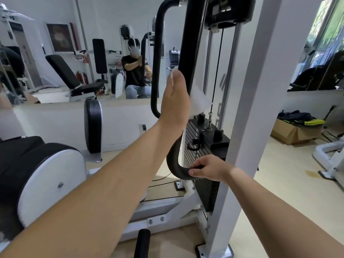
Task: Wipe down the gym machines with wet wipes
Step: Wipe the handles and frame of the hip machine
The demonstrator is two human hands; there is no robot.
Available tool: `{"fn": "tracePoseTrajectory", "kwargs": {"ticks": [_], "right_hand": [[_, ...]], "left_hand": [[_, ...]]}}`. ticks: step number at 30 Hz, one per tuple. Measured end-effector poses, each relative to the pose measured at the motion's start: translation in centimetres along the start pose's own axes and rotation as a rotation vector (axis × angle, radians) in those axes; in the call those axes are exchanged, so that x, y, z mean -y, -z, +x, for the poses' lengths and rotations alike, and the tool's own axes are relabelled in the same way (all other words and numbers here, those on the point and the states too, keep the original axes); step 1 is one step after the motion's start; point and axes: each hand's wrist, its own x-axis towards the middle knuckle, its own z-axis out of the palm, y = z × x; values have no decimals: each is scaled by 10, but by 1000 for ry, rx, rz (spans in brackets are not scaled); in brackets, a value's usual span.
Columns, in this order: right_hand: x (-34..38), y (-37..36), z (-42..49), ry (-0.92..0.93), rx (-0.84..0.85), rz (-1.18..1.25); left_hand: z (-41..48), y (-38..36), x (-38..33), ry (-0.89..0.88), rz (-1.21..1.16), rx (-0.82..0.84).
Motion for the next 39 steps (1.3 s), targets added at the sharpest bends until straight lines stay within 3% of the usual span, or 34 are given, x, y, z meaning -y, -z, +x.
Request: {"fn": "tracePoseTrajectory", "kwargs": {"ticks": [4, 8, 11, 15, 19, 23, 25, 27, 31, 34, 36, 39], "right_hand": [[0, 0, 1, -23, -21, 31], [0, 0, 4, -37, -13, 46], [-2, -1, 4, -34, -23, 57], [0, 2, 3, -41, -13, 72], [-1, 1, 3, -34, -24, 78], [0, 1, 2, -26, -20, 84], [0, 0, 2, -18, -10, 106], [0, 1, 1, -11, -14, 113], [-3, 1, 3, -21, -14, 96], [-4, 0, 3, -29, -14, 95], [-3, -1, 3, -40, -15, 103], [-2, -1, 3, -55, -23, 105]], "left_hand": [[-62, -2, 71, -131, 330, -160], [-114, 6, 137, 85, 449, -164], [-95, 3, 105, 87, 355, -190], [-33, 10, 35, 73, 165, 3], [-34, 14, 48, 93, 94, 7], [-81, 26, 110, 396, -15, -23], [-85, 31, 113, 553, -41, -31], [-70, 31, 88, 603, -39, -13], [-2, 18, -3, 338, -109, 121], [27, 0, -41, 80, -48, 77], [15, -4, -24, -78, 83, 4], [-45, 9, 49, -17, 194, -30]]}}
